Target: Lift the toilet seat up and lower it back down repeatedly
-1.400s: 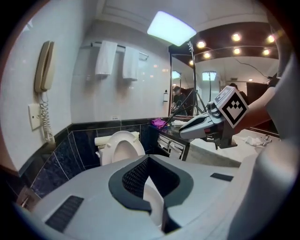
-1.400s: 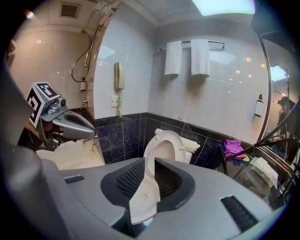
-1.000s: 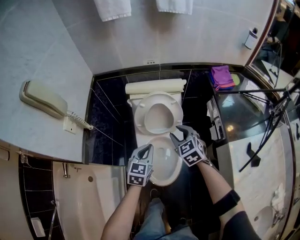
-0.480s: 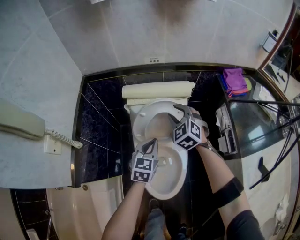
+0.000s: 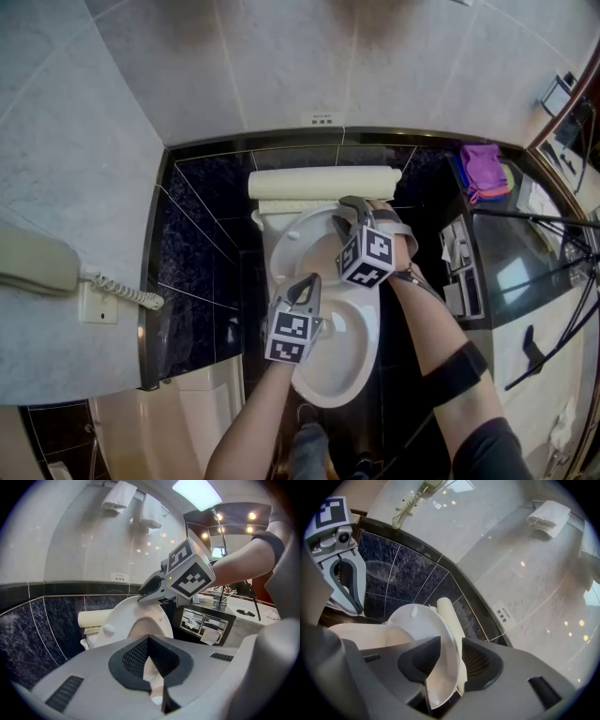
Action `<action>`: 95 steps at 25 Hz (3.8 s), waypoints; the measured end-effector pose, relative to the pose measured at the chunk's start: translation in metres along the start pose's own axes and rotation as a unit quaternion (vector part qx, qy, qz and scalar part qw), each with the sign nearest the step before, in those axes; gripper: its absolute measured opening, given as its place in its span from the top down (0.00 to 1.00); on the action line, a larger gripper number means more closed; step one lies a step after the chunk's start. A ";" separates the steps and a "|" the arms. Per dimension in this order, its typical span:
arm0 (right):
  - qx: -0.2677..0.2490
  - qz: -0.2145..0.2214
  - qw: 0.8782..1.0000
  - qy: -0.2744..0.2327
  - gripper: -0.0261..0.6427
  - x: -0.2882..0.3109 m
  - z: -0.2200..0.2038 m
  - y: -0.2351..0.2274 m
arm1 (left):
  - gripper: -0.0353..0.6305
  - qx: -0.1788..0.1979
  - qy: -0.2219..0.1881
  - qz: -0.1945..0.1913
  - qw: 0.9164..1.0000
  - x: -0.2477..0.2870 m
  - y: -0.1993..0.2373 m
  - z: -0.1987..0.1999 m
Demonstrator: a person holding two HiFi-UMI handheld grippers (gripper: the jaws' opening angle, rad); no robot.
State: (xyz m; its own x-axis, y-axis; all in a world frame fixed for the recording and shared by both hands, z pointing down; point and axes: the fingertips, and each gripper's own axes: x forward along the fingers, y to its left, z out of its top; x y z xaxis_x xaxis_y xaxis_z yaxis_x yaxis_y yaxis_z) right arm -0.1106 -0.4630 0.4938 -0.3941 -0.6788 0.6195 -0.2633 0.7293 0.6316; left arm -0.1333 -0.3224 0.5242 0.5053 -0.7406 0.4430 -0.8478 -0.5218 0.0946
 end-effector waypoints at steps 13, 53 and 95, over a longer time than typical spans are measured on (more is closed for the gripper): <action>-0.048 -0.008 0.999 0.016 0.81 -0.007 0.000 0.005 | 0.97 -0.015 0.010 -0.002 1.000 0.001 -0.002 -0.022; -0.069 -0.025 0.996 -0.055 0.81 -0.217 -0.021 0.250 | 0.97 -0.037 -0.009 0.087 0.995 -0.089 -0.133 -0.098; 0.242 -0.026 0.970 0.011 0.94 -0.218 -0.255 0.450 | 0.97 -0.105 0.107 0.089 0.985 -0.088 -0.239 -0.475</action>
State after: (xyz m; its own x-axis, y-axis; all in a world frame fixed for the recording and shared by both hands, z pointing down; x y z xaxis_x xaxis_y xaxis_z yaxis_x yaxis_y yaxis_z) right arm 0.0815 -0.0085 0.7617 -0.3510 -0.7136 0.6063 -0.6671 0.6449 0.3728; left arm -0.0518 0.0686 0.8861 0.3187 -0.6950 0.6445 -0.9460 -0.2759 0.1702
